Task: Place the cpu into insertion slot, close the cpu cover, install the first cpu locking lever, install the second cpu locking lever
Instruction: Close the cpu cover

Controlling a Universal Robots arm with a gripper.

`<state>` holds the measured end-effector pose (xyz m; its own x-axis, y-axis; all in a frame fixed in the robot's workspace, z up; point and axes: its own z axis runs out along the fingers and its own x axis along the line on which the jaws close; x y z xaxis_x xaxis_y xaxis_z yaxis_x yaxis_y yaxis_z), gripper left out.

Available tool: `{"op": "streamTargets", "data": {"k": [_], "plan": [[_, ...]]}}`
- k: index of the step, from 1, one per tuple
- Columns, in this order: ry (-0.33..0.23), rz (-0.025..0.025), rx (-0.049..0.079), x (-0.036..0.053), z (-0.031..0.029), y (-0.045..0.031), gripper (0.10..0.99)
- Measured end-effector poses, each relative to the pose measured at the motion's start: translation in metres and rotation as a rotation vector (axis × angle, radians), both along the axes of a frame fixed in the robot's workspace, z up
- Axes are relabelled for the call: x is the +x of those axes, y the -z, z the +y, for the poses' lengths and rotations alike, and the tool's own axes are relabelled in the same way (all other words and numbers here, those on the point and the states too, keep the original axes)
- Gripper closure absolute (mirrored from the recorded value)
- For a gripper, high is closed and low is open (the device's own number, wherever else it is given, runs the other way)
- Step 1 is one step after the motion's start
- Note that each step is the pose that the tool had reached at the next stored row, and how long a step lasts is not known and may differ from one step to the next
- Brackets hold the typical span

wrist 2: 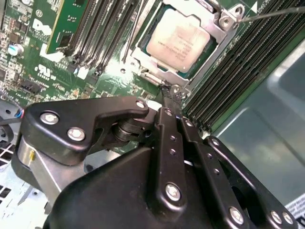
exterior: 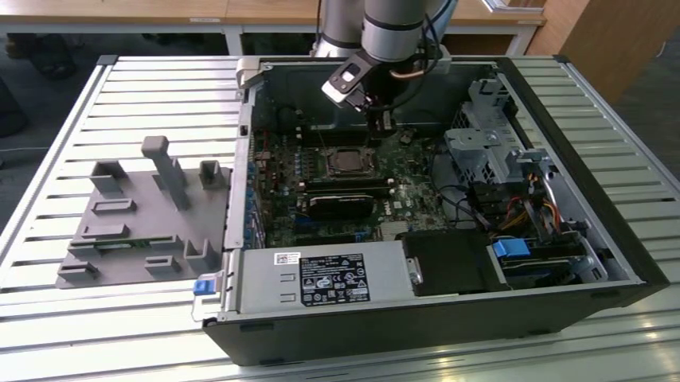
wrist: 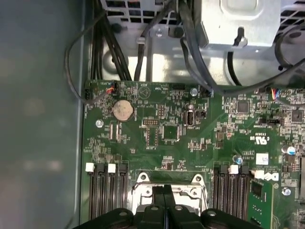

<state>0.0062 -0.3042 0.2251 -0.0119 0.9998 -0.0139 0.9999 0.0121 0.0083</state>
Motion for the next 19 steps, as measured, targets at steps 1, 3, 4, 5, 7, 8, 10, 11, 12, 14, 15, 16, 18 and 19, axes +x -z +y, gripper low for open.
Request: {"op": "streamTargets", "data": {"k": [1,3,4,5,7,8,10,11,12,14,15,16,18,19], "plan": [[0.0,0.0,0.0,-0.0008,0.0,0.0002,0.98],[0.0,0.0002,0.0,-0.0033,0.0,0.0003,0.98],[0.0,0.0,0.0,-0.0046,0.0,0.0005,0.98],[0.0,0.0,0.0,-0.0057,0.0,0.0006,0.98],[0.0,0.0,0.0,-0.0099,0.0,0.0008,0.98],[0.0,0.0,0.0,-0.0118,0.0,0.0008,0.98],[0.0,0.0,0.0,-0.015,0.0,0.0008,0.98],[0.0,0.0,0.0,-0.0162,0.0,0.0008,0.98],[0.0,0.0,0.0,-0.0173,0.0,0.0008,0.98],[0.0,0.0,0.0,-0.0196,0.0,0.0008,0.98],[0.0,-0.0001,0.0,-0.0207,0.0,0.0008,0.98],[0.0,0.0,0.0,-0.022,0.0,0.0008,0.98],[0.0,0.0,0.0,-0.0244,0.0,0.0008,0.98],[0.0,0.0,0.0,-0.0258,0.0,0.0008,0.98]]}}
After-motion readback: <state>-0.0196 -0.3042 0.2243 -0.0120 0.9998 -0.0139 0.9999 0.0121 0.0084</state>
